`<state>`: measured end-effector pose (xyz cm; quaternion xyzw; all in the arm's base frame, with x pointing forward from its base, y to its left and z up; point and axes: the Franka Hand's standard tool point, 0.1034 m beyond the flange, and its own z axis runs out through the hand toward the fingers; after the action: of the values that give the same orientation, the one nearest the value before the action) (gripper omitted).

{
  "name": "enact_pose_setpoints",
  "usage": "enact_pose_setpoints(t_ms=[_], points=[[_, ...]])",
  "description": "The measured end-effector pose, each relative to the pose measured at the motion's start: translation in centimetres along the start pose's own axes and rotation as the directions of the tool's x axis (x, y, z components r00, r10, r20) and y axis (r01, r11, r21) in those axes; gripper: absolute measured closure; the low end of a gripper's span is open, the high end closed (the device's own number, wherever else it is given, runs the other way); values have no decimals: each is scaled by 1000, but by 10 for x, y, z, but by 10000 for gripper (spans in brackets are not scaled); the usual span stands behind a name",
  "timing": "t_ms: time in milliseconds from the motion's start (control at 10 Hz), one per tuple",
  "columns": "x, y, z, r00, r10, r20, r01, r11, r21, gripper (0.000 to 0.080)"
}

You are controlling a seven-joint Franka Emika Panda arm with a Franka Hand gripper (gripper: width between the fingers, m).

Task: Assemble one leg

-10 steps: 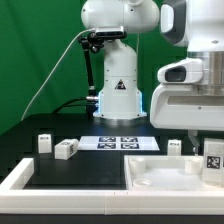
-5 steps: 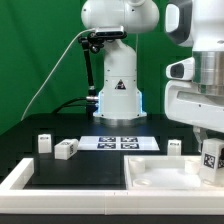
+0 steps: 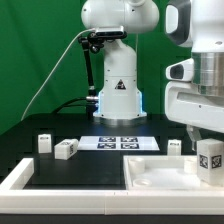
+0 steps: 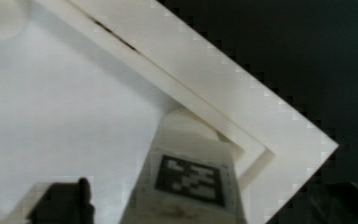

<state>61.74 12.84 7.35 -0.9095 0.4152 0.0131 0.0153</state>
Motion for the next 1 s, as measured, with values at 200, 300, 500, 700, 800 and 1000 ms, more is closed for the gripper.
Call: enact_pose_setpoints(t_ms=[200,300,500,700,800,1000], points=[[-2,-1,0,961,-276,-1,276,961,-2,152],[-1,-1,0,922,-386,-1,386,922,-2,152],[0,0,0,820,-572,-2,572,820,-2,151],[4,2,0,665,-747,-2,747,665,-3,151],[4,2,0,587,-810,-1,810,587,-3,151],[7,6,1,454,-891,3,891,454,-2,151]])
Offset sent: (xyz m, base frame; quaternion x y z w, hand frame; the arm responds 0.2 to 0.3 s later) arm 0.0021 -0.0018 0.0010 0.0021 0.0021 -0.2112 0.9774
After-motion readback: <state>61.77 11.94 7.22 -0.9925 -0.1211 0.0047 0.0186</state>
